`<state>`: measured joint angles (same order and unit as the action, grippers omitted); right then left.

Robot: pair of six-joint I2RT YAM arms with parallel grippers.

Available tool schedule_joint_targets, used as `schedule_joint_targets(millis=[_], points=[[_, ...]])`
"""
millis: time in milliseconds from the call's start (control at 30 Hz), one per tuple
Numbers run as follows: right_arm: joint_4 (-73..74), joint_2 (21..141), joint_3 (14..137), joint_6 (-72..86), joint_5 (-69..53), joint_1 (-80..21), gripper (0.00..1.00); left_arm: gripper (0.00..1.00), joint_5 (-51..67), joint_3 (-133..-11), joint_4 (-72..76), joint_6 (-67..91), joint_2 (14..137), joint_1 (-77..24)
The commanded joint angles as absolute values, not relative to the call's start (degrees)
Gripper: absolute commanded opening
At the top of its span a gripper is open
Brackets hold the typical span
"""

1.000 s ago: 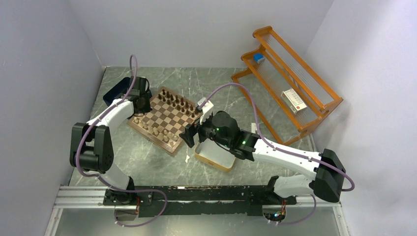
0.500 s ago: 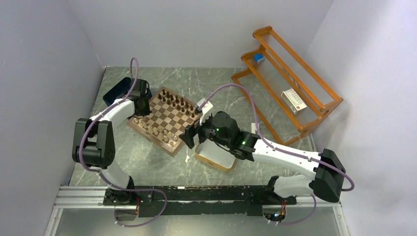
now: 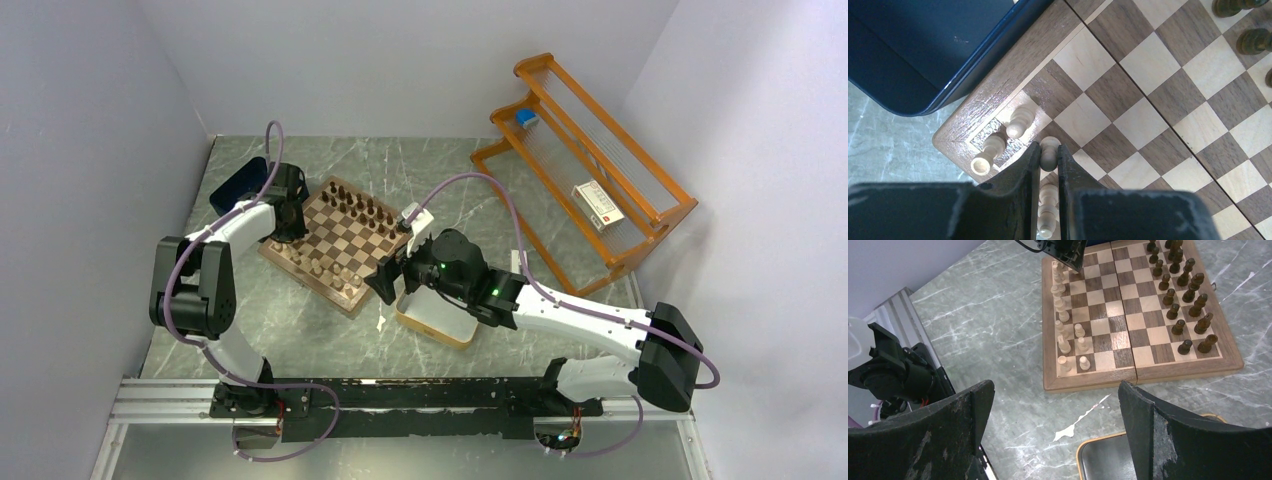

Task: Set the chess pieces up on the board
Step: Place the chess piece on the chessboard.

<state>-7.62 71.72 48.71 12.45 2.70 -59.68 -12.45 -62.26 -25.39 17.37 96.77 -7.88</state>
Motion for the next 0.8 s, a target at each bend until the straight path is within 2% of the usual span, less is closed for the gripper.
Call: schedule_joint_targets(millis=[0,633,767], points=[[-9.5,70.4,48.4,12.7,2.9,-59.5,1.00,0.18,-13.0,-61.8,-25.3,17.3,95.7,-7.5],[-10.6,70.6,47.8,12.9,2.0,-59.5,1.00,0.22,-12.2,-62.6,-25.1,17.7,98.6,-7.5],[-9.8,70.4,48.4,12.7,2.2,-59.5,1.00,0.31,-12.7,-63.0,-25.7,17.6,98.8,-7.5]])
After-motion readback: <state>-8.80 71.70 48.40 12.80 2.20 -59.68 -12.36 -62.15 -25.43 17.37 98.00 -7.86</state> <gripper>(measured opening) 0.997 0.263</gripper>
